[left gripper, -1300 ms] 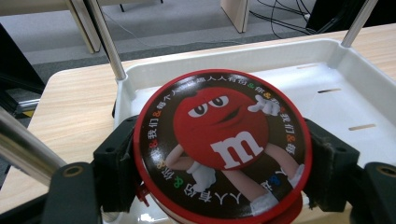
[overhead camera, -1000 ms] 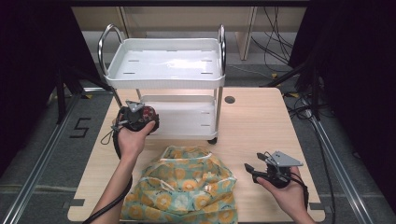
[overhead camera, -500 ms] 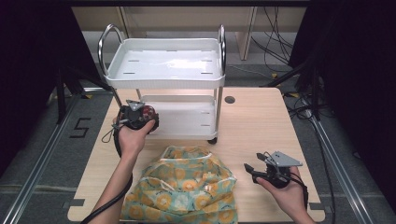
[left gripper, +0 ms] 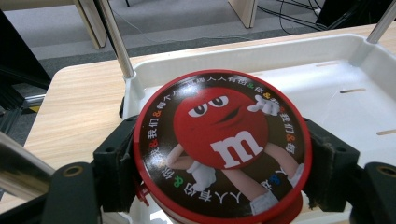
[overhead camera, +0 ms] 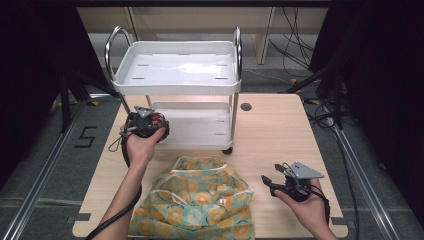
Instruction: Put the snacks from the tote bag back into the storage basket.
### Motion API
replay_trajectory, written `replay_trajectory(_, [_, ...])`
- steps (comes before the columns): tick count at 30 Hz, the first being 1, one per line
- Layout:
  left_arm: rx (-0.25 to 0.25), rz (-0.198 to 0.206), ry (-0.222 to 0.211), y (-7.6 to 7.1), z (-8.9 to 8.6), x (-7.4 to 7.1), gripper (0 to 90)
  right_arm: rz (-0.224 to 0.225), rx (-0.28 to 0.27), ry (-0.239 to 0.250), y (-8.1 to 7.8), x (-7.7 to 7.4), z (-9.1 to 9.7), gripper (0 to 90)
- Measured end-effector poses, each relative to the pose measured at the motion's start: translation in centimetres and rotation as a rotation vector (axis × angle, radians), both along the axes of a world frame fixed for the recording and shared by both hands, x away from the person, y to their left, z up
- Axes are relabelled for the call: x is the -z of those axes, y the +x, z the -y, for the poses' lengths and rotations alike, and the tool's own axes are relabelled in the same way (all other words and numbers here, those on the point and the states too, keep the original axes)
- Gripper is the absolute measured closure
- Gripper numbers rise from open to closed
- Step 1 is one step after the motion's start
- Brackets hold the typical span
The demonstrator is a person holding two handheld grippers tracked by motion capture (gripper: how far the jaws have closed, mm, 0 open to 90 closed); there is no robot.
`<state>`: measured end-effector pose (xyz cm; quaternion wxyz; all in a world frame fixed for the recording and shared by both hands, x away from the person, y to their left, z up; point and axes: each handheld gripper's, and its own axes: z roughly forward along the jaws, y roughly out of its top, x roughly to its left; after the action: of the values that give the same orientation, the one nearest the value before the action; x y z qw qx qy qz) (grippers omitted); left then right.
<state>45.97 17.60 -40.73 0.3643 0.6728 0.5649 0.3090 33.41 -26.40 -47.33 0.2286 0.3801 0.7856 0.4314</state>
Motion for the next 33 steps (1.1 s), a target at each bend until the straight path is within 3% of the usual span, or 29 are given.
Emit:
replay_trajectory(10, [-0.009,0.009,-0.019,0.18,0.04,0.15,25.4,-0.001,0.0,0.0,-0.01,0.0,0.0,35.5])
replay_trajectory(15, [-0.009,0.007,-0.018,0.3,-0.02,0.24,25.4,0.019,-0.003,-0.007,0.08,-0.01,0.07,35.5])
replay_trajectory(17, [-0.008,0.005,-0.017,0.33,-0.04,0.26,25.4,-0.006,0.001,0.003,-0.03,-0.01,-0.01,35.5])
replay_trajectory(20, [-0.01,0.003,-0.021,0.3,0.06,0.24,25.4,0.019,-0.002,-0.007,0.07,-0.01,0.07,35.5])
replay_trajectory(22, [-0.003,0.004,-0.015,0.35,-0.04,0.2,25.4,-0.008,0.001,0.003,-0.04,-0.01,-0.02,35.5])
replay_trajectory(26, [-0.01,0.004,-0.02,0.45,-0.02,0.23,25.4,0.017,-0.002,-0.001,0.05,-0.03,0.04,35.5])
replay_trajectory(28, [-0.011,0.002,-0.019,0.48,-0.04,0.26,25.4,-0.01,0.003,0.009,-0.09,-0.05,-0.04,35.5])
replay_trajectory(30, [-0.011,0.001,-0.02,0.52,-0.05,0.3,25.4,0.018,-0.002,-0.006,0.05,-0.01,0.07,35.5])
replay_trajectory(33, [-0.016,-0.003,-0.016,0.63,-0.06,0.38,25.4,0.017,-0.002,-0.002,0.06,-0.02,0.05,35.5])
